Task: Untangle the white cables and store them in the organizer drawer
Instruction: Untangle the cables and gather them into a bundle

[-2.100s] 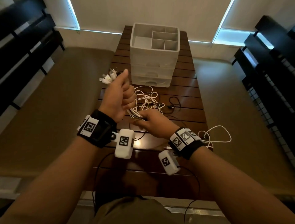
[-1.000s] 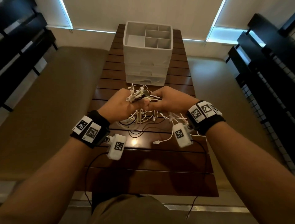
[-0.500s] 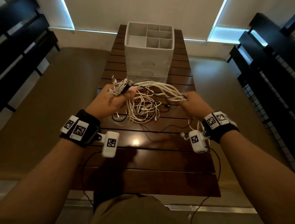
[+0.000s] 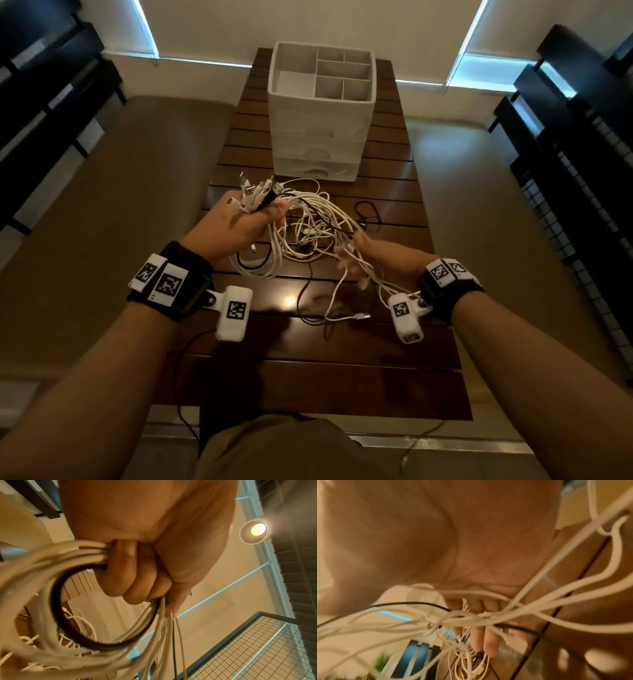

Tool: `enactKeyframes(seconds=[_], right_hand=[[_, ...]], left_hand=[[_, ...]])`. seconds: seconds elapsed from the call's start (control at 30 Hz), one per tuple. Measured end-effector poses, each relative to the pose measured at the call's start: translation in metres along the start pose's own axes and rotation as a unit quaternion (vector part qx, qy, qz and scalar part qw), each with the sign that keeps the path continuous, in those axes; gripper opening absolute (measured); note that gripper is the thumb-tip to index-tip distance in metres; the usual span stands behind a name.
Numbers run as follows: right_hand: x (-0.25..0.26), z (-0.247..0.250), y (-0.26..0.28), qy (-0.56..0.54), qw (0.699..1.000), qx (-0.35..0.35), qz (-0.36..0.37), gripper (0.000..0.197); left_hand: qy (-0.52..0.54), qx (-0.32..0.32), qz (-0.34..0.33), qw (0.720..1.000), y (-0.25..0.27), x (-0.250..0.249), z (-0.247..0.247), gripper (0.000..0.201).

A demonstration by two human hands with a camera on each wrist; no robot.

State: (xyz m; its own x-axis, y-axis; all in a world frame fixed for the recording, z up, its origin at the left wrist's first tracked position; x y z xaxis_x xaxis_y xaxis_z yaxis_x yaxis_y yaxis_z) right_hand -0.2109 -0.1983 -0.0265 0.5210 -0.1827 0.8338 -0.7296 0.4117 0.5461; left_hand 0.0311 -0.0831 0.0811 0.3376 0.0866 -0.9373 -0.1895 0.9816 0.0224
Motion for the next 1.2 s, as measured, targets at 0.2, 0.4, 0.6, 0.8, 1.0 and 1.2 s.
enactKeyframes(seconds=[0.2,0.4,0.6,0.8,1.0,1.2], right_hand=[[-0.001,-0.014,-0.012,-0.067,0.998,0.011,-0.003,0.090],[-0.006,-0.045,-0.019,0.151,0.988,0.032,-0.004,0.014],[0.000,0.031,-0.001,0.245,0.929,-0.274,-0.049,0.035],[0.057,0.063,0.024,0.405,0.859,-0.313,-0.009,0.046],[0.081,0.081,0.039,0.532,0.795,-0.276,-0.096,0.042],[0.073,0.066,0.044,0.622,0.705,-0.307,-0.145,0.025]], left_hand=[[0.026,-0.014,0.000,1.000,0.003,0.000,0.005,0.032],[0.116,-0.058,0.013,0.991,0.003,-0.005,-0.002,0.026],[0.118,-0.122,-0.002,0.985,0.006,-0.001,0.021,0.026],[0.129,-0.082,0.073,0.985,0.007,0.018,0.011,0.026],[0.124,-0.088,0.096,0.984,0.002,0.028,0.011,0.031],[0.107,-0.069,0.068,0.989,-0.001,0.025,0.005,0.028]])
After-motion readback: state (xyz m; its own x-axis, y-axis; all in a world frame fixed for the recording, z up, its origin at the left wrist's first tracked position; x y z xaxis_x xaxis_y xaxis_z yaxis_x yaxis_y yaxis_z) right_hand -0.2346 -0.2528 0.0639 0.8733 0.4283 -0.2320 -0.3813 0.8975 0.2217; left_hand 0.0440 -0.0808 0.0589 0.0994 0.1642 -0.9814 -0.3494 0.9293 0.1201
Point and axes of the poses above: each hand's wrist, its own y-axis away from the middle knuckle, its own z-axis out of the back of the hand, x = y × z, the point moved 5 cm from there along -y, towards the middle knuckle, and after that the axes turned 4 degrees about y, right-handed, at the moved point
